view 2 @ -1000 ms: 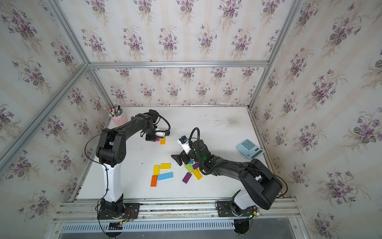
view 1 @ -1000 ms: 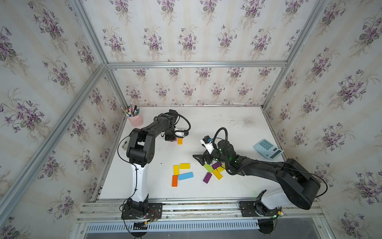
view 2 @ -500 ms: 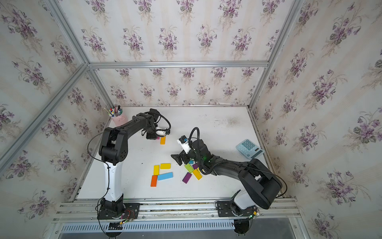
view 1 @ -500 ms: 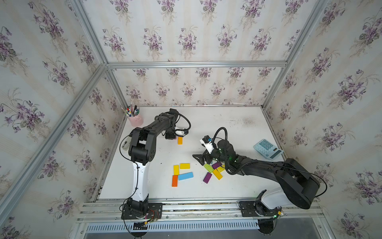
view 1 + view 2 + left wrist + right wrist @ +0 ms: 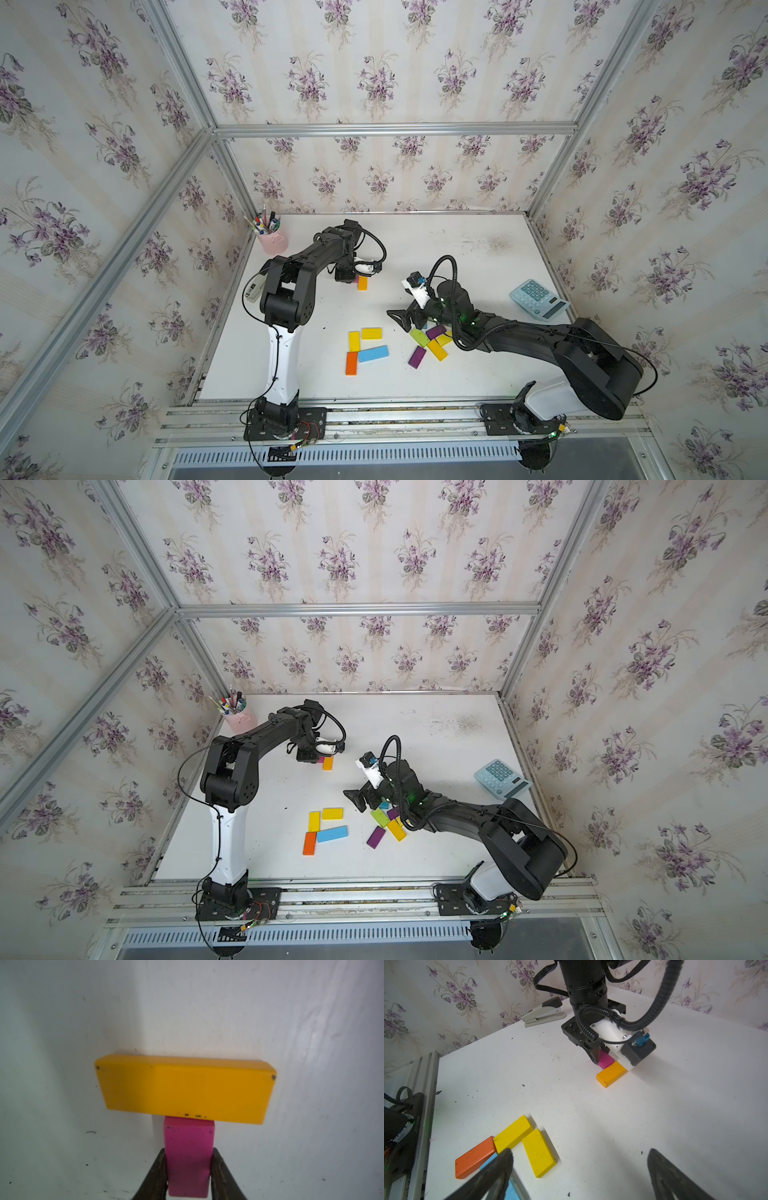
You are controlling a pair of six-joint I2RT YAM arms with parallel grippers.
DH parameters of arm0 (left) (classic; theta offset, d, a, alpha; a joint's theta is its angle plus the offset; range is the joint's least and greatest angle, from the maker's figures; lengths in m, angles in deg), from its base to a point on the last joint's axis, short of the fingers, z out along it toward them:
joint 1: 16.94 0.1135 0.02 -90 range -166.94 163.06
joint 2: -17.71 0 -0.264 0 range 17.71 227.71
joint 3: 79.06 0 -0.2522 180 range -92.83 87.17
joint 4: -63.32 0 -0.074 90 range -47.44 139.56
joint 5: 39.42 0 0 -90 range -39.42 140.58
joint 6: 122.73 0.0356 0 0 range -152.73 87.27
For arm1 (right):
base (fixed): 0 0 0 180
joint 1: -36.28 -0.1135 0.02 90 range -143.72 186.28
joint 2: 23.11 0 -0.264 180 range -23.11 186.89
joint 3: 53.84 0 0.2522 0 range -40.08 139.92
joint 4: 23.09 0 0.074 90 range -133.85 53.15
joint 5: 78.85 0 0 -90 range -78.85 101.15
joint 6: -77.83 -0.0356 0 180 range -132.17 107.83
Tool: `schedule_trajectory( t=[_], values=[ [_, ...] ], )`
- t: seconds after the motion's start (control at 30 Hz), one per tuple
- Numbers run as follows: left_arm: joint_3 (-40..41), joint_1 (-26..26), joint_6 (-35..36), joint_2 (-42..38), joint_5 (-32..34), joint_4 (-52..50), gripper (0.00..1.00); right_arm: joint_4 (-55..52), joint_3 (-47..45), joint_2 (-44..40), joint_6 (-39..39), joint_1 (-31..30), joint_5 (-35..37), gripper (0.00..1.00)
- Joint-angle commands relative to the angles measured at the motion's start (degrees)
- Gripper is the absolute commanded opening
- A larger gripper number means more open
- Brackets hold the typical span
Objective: Assemble the letter t with building blocks
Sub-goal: Assemble the building block at the center of the board.
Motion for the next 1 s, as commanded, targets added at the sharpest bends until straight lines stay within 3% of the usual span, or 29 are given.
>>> schedule_trajectory(
  t=[0.0,0.97],
  values=[
    [-0.4,0.0,0.6,0.2,-0.5,-1.0,0.33,0.6,0.4,0.1,0.9,0.0,-0.3,1.0],
    [-0.5,-0.3,0.9,2.1,0.5,0.3,0.35,0.2,0.8,0.8,1.0,0.1,-0.5,1.0]
  ],
)
